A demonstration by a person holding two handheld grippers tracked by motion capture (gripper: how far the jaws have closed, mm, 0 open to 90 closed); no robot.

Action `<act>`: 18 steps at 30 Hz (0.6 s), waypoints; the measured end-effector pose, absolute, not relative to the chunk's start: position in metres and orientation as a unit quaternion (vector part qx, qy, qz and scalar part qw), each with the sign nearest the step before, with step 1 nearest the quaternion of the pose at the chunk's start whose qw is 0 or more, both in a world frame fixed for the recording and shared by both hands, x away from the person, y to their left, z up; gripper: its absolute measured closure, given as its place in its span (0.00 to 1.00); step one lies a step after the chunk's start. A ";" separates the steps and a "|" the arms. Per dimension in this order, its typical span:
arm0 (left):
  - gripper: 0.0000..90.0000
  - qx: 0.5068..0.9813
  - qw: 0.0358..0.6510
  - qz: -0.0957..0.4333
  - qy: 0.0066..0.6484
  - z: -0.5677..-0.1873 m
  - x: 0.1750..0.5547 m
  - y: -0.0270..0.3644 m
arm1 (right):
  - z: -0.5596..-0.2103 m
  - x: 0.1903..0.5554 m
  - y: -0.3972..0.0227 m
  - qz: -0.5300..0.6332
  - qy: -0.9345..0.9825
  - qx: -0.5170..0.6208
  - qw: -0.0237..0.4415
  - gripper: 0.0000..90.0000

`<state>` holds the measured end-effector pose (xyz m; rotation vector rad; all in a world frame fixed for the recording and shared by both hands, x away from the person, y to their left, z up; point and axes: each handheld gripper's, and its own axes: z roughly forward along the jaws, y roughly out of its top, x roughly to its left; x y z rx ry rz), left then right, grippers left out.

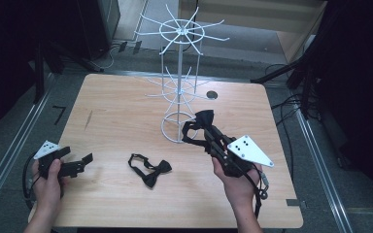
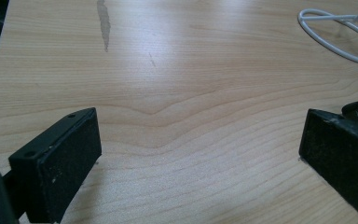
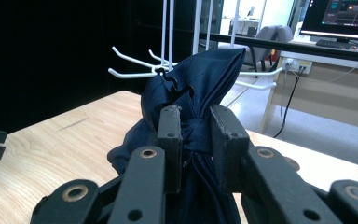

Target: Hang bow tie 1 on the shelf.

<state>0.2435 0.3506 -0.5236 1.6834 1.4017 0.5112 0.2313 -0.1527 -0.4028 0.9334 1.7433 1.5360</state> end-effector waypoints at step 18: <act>0.00 0.676 0.431 0.203 0.562 -0.523 0.244 0.351 | -0.389 0.251 -0.146 0.588 0.653 0.359 0.314 0.85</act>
